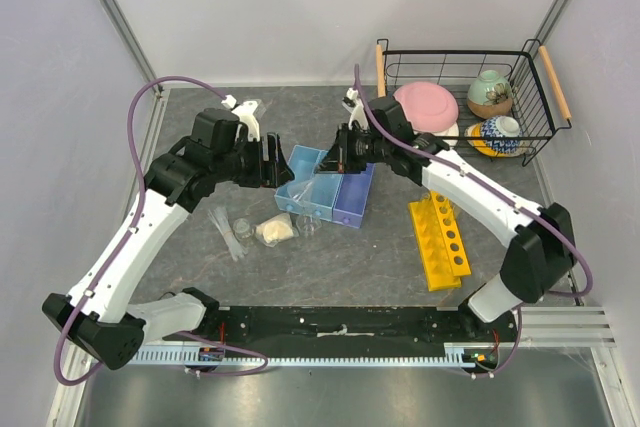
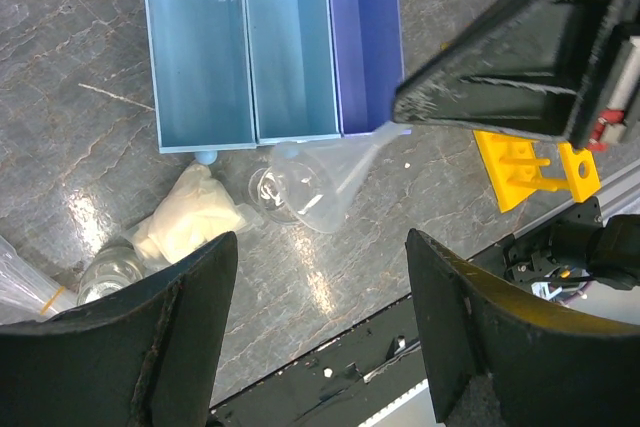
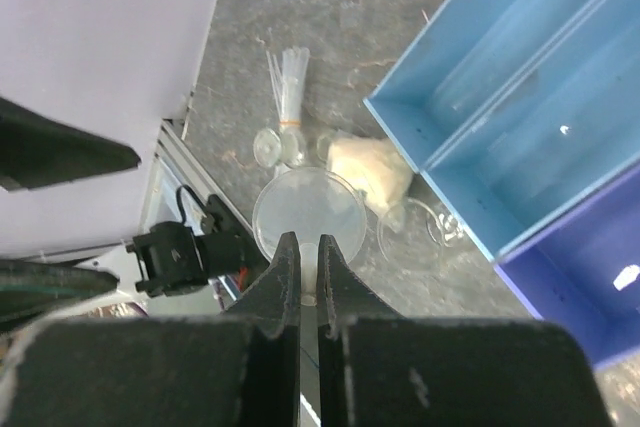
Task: Organize the chemistry lab equipment
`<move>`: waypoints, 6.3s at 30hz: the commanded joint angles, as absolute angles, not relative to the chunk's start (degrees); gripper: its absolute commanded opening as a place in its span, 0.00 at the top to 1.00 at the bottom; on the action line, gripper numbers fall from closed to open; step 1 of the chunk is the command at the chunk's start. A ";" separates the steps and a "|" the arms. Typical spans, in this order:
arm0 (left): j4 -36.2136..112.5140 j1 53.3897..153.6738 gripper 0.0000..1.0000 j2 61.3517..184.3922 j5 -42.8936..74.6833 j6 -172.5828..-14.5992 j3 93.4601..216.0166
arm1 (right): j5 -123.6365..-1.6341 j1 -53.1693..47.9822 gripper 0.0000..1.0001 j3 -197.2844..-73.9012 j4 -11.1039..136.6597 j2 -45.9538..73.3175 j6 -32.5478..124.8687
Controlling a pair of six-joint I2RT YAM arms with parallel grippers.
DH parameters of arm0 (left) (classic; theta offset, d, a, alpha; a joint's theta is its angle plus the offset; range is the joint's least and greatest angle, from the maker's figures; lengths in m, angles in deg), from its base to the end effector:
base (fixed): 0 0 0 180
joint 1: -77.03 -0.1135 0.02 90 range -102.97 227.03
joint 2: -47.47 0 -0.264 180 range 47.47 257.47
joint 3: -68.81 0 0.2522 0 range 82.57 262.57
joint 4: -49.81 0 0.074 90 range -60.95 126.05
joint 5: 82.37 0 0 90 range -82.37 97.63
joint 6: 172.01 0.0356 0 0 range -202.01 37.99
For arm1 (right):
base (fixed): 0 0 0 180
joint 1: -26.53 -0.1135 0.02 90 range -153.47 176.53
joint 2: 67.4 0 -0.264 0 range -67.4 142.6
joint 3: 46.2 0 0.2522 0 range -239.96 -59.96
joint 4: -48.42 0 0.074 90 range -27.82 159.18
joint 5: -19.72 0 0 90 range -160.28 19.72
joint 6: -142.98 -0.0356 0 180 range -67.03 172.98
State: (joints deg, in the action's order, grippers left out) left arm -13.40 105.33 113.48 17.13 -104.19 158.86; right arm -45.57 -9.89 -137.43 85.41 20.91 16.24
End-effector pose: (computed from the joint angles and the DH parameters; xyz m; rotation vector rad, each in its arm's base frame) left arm 0.1976 -0.1131 0.3885 0.2159 2.3178 -0.6461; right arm 0.2746 0.2211 0.3307 -0.2659 2.3435 1.1533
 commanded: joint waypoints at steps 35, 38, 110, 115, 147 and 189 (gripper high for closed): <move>-12.73 105.07 0.25 117.25 17.21 -100.64 161.67 | -20.80 -2.47 1.00 -145.20 56.29 50.11 10.08; -12.73 105.07 0.25 117.25 17.13 -100.47 161.58 | -20.79 -2.47 1.00 -146.87 57.43 51.43 10.87; -15.71 104.20 0.25 112.94 2.90 -102.58 155.08 | -72.47 -24.97 0.38 -143.11 100.15 25.33 32.33; -15.72 100.86 0.26 112.95 3.67 -102.75 152.19 | -73.26 -27.95 0.39 -137.05 97.61 23.92 28.20; -11.94 91.09 0.26 108.20 14.05 -104.69 143.74 | -81.17 -28.84 0.57 -138.18 87.85 39.47 23.97; -9.22 91.09 0.26 105.03 18.97 -104.07 139.96 | -83.56 -10.56 1.00 -139.06 99.72 23.82 25.03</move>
State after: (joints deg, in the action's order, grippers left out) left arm -11.37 91.36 105.90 17.94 -103.55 139.69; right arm -84.65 -12.51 -138.85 103.87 21.18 24.38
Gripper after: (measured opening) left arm 0.739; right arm 0.029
